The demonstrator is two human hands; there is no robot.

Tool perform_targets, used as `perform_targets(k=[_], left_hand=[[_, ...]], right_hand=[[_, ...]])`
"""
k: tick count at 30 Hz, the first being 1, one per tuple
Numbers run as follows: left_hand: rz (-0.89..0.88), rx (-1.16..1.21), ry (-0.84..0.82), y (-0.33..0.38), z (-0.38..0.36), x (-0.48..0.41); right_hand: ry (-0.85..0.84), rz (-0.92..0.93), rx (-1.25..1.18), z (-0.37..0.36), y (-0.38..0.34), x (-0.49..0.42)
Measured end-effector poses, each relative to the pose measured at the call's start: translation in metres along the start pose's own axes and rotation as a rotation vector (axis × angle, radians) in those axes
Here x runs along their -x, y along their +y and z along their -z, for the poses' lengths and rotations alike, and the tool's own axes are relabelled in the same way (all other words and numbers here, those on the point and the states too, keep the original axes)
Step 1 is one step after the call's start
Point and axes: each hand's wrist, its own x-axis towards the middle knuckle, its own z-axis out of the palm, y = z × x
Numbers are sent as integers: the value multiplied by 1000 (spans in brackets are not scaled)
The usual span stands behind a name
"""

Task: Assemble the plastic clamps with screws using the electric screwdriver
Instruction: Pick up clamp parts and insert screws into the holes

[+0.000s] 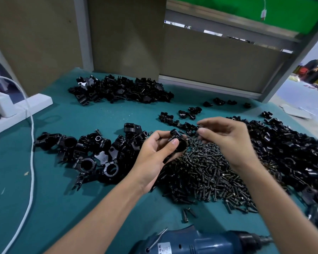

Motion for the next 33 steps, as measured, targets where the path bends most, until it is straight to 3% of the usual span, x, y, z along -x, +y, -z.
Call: perform_targets(k=[4, 8, 14, 18, 21, 24, 28, 33], left_hand=[[-106, -142, 35, 0, 0, 1], [-180, -277, 101, 0, 3, 0], [-202, -405, 134, -1, 5, 0], [-119, -167, 102, 3, 2, -1], [-52, 114, 31, 8, -1, 0], [-8, 184, 6, 12, -3, 1], [35, 231, 5, 16, -3, 3], [73, 311, 26, 17, -3, 5]], right_hand=[[115, 30, -70, -36, 3, 6], [206, 149, 57, -49, 3, 6], [166, 232, 217, -53, -1, 9], [103, 224, 243, -46, -4, 7], [232, 212, 103, -40, -4, 5], [306, 236, 2, -41, -3, 4], [259, 299, 127, -48, 2, 5], [238, 254, 62, -47, 6, 7]])
